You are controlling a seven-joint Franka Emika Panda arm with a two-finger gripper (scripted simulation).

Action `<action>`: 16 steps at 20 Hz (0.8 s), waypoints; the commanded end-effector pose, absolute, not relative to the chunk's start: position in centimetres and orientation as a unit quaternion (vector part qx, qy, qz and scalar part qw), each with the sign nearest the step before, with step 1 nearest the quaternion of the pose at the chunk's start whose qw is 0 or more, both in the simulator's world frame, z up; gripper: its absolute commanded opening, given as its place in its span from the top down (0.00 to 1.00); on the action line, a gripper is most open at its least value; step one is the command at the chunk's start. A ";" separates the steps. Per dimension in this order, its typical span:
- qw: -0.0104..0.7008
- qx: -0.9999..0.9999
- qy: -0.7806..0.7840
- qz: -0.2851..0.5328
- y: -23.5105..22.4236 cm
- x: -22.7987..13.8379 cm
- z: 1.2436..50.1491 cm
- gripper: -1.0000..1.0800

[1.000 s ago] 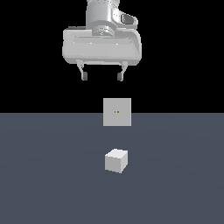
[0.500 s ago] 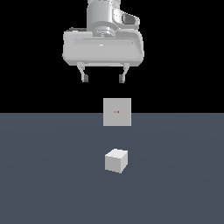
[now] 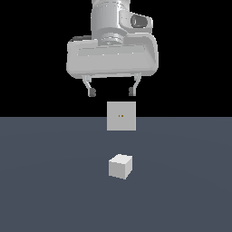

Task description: Plug the charger into the wall socket.

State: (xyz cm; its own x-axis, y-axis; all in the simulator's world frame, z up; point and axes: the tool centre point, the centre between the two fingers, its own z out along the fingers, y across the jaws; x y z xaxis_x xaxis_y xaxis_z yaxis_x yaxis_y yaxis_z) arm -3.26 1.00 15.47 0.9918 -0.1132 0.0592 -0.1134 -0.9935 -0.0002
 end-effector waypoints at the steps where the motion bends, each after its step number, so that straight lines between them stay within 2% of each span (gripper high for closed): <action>1: 0.004 0.996 -0.079 0.037 0.6 -4.2 14.3 0.04; 16: 0.016 0.977 -0.197 0.079 -0.8 -8.6 7.6 0.04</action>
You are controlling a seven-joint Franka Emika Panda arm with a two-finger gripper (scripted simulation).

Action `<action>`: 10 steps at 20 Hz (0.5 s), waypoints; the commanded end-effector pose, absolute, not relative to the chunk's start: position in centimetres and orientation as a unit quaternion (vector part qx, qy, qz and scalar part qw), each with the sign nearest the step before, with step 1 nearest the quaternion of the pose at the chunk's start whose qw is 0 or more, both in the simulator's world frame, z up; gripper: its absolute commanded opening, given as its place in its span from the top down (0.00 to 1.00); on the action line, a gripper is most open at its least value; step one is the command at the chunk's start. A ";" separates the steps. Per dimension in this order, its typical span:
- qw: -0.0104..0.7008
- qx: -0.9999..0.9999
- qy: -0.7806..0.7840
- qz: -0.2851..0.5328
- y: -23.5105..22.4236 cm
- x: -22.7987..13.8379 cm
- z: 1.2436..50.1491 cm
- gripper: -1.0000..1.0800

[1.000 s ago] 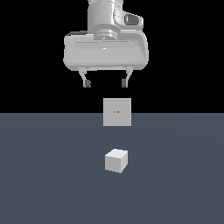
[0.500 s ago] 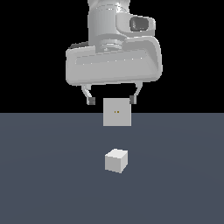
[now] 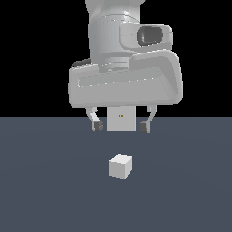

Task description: Plug the charger into the wall socket.

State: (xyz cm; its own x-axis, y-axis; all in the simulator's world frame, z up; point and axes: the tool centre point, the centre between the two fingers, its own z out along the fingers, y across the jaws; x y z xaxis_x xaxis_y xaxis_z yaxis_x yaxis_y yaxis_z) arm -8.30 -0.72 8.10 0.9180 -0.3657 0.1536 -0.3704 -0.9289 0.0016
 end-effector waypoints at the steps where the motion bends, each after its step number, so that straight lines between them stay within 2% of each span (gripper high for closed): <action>1: 0.017 0.976 -0.201 0.081 -0.8 -8.7 7.3 0.04; 10: 0.020 0.971 -0.222 0.088 -1.0 -9.4 6.1 0.04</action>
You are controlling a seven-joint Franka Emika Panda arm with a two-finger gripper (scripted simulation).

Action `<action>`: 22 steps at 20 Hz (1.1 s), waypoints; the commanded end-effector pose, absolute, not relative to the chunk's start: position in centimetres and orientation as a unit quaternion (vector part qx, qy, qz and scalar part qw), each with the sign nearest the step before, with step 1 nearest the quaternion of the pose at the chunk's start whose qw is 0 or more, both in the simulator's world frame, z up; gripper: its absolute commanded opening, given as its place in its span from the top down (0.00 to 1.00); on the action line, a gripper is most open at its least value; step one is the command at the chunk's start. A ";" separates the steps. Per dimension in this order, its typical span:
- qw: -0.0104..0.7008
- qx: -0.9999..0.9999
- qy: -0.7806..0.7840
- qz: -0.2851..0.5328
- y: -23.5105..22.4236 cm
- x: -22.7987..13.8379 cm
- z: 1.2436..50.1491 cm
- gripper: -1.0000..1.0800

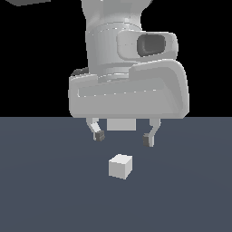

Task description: Plug the charger into the wall socket.

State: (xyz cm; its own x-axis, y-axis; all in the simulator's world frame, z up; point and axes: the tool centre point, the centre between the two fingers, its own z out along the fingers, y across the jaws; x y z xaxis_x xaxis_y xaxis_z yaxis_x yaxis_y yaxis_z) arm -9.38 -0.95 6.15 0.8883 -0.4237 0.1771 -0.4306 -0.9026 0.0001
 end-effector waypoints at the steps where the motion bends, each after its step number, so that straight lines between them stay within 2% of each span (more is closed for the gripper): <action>1: 0.020 0.971 -0.222 0.088 -1.0 -9.4 6.1 0.04; 10: 0.020 0.972 -0.220 0.087 -0.9 -9.3 5.8 0.04; 22: 0.019 0.972 -0.220 0.086 -1.0 -9.4 1.6 0.04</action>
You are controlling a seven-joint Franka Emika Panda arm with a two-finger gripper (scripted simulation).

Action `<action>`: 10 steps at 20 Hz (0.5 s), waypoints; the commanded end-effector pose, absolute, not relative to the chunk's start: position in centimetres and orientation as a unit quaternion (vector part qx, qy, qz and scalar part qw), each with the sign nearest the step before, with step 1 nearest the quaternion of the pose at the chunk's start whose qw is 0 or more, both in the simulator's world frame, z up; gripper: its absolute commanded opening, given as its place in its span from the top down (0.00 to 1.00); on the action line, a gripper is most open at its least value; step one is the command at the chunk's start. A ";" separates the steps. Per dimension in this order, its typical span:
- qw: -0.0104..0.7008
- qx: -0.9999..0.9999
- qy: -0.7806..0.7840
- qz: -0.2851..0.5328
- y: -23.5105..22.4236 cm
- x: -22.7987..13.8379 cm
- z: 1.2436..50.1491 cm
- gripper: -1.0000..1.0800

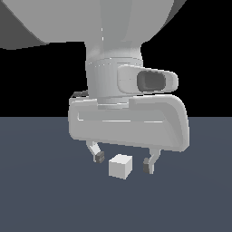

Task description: Plug the charger into the wall socket.

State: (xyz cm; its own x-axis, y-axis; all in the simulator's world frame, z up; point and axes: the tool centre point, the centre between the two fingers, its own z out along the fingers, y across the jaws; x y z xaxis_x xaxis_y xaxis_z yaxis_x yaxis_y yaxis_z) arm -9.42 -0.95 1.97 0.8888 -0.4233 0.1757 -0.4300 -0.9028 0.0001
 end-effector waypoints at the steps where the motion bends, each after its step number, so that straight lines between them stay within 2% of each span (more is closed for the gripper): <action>1: 0.019 0.972 -0.220 0.086 -1.0 -9.4 1.4 0.04; 4: 0.019 0.972 -0.219 0.086 -0.9 -9.4 1.2 0.04; 5: 0.019 0.972 -0.219 0.086 -0.9 -9.4 1.2 1.00; 10: 0.019 0.972 -0.219 0.086 -0.9 -9.4 1.2 1.00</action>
State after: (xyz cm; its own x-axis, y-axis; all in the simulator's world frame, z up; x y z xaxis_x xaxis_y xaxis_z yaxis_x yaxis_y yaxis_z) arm -9.36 -0.94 1.21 0.8887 -0.4230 0.1767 -0.4297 -0.9030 -0.0005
